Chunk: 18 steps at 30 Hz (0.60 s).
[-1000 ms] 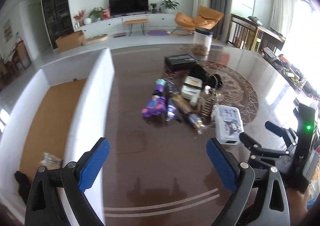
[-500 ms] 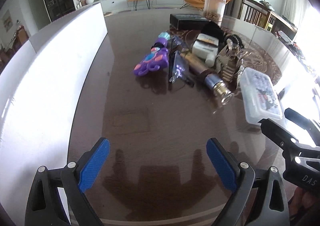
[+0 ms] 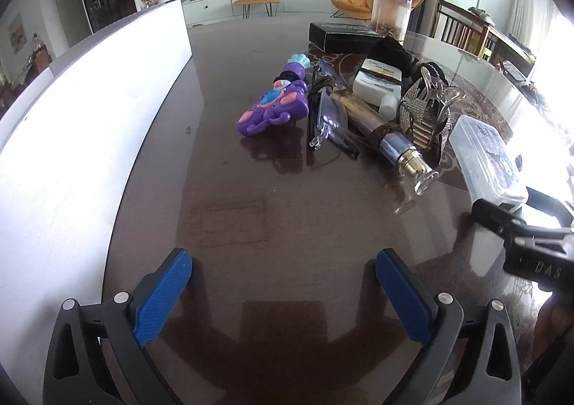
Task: Organize objects
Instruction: 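Return both tools to the table above the remaining items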
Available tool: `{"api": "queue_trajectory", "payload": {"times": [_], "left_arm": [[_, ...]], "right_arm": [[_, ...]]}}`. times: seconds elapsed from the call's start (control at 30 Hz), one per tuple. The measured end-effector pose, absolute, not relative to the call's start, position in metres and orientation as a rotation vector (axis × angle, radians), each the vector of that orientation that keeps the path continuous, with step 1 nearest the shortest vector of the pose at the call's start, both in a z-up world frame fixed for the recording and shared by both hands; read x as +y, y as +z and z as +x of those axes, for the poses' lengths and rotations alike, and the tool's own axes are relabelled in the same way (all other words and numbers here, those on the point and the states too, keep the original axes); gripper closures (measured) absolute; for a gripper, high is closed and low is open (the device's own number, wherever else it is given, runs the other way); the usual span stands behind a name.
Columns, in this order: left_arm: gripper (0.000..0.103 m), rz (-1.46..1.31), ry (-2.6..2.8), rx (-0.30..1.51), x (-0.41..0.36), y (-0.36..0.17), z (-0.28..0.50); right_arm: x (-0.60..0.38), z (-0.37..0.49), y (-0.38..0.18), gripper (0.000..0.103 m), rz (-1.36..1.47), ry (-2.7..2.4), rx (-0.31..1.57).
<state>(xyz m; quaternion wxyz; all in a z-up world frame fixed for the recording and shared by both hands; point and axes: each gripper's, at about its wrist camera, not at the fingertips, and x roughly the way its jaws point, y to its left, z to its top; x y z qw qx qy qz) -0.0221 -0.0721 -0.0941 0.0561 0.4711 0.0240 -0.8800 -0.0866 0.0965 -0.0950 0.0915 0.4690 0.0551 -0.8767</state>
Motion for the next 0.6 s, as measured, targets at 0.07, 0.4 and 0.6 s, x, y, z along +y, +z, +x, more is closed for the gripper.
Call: {"api": "queue_trajectory", "payload": {"times": [0.07, 0.4, 0.6], "left_arm": [[0.0, 1.428, -2.677, 0.069, -0.072, -0.094, -0.024], [0.0, 1.41, -2.687, 0.071, -0.07, -0.095, -0.03], [0.0, 1.41, -2.687, 0.071, -0.07, -0.095, -0.03]], "right_arm": [[0.106, -0.09, -0.095, 0.0, 1.385, -2.627, 0.151], [0.112, -0.088, -0.095, 0.0, 1.367, -2.652, 0.136], [0.113, -0.088, -0.096, 0.0, 1.367, -2.652, 0.137]]}}
